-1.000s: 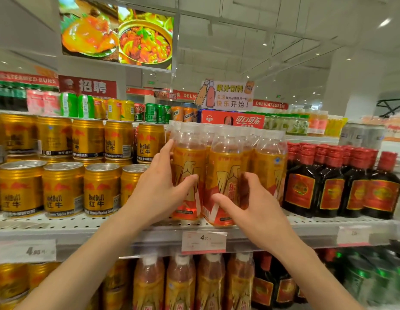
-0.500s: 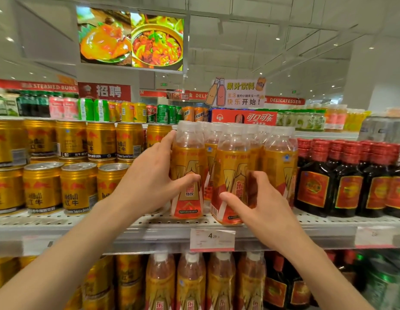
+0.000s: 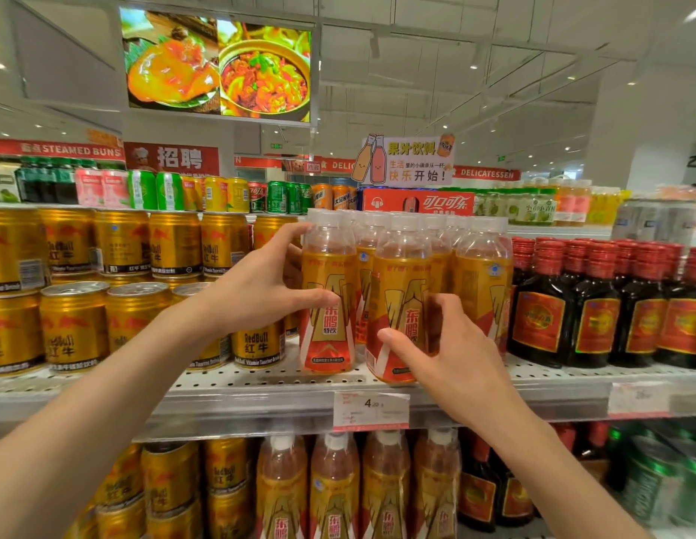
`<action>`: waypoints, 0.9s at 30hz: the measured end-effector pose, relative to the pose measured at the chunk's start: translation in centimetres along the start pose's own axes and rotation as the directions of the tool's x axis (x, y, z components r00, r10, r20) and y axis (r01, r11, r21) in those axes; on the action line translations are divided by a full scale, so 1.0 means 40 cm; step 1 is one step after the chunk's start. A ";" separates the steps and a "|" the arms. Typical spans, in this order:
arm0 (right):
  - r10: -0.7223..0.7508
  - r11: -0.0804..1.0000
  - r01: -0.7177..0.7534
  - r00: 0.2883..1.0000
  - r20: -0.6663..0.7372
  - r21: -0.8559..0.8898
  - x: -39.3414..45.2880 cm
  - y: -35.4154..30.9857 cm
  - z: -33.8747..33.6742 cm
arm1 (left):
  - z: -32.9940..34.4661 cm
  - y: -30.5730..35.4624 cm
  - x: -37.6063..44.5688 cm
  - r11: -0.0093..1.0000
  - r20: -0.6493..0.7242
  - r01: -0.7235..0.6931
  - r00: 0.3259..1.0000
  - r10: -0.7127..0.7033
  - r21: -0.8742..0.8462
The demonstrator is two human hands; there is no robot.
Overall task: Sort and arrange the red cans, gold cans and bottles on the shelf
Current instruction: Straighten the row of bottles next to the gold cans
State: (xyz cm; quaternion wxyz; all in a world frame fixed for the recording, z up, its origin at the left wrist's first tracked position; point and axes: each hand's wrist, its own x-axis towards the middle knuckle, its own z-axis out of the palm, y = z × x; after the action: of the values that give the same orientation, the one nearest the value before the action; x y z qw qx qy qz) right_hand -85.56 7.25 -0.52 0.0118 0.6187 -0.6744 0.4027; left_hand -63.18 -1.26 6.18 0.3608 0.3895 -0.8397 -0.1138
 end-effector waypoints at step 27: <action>-0.130 0.984 0.116 0.986 -0.099 -0.134 0.022 -0.003 0.064 | 0.002 -0.018 -0.001 0.998 0.006 -0.020 1.000 0.020 -0.054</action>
State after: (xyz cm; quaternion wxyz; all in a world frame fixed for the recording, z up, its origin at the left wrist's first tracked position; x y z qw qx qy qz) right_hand -84.43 5.14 -1.73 0.1128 0.6347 -0.6576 0.3898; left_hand -62.80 -1.73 5.73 0.3694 0.3708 -0.8414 -0.1344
